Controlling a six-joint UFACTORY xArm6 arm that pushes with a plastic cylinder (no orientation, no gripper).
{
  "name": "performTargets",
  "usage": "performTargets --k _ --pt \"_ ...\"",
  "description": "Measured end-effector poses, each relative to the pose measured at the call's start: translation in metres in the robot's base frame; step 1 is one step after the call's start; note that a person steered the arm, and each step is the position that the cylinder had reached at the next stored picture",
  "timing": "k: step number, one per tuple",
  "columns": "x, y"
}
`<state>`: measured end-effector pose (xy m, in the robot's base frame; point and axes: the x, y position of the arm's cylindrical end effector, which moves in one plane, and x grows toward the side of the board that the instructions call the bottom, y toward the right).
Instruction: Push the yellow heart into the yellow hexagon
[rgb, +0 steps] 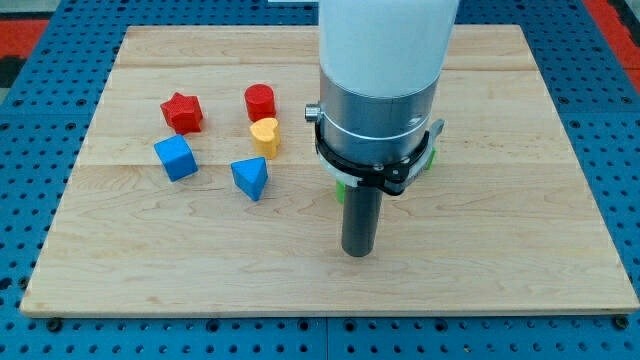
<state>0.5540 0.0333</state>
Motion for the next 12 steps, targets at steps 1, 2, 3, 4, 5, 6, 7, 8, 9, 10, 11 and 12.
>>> performTargets --k 1,2,3,4,5,6,7,8,9,10,11,12 --pt "-0.010 0.000" --pt "-0.036 -0.006" --pt "-0.041 -0.037" --pt "-0.040 -0.085" --pt "-0.065 -0.085" --pt "-0.101 -0.085" --pt "-0.117 -0.118" --pt "-0.118 -0.159" --pt "-0.125 -0.169" --pt "-0.132 -0.127" --pt "-0.151 -0.106" --pt "-0.164 -0.135"
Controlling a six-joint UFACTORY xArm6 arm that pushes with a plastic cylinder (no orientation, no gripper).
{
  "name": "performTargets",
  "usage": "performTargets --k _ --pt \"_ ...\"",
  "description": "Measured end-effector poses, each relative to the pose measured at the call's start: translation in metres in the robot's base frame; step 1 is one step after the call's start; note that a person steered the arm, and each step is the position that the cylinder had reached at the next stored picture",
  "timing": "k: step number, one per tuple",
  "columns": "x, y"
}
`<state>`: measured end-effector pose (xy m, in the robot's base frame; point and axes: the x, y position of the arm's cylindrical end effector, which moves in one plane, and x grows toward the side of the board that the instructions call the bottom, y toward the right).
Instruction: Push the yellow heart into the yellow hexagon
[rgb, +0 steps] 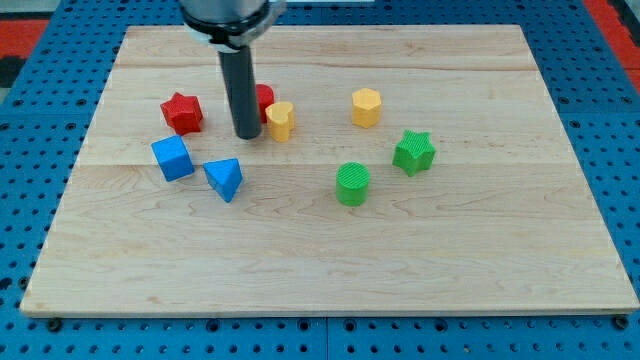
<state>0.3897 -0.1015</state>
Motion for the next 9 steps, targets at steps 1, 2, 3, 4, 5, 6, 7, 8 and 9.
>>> performTargets --k 1,2,3,4,5,6,7,8,9 --pt "-0.010 -0.003" --pt "-0.010 0.040" --pt "-0.009 0.078" --pt "-0.009 0.106" --pt "-0.009 0.089" --pt "-0.005 0.061" --pt "0.026 0.059" --pt "0.031 0.087" --pt "0.027 0.122"
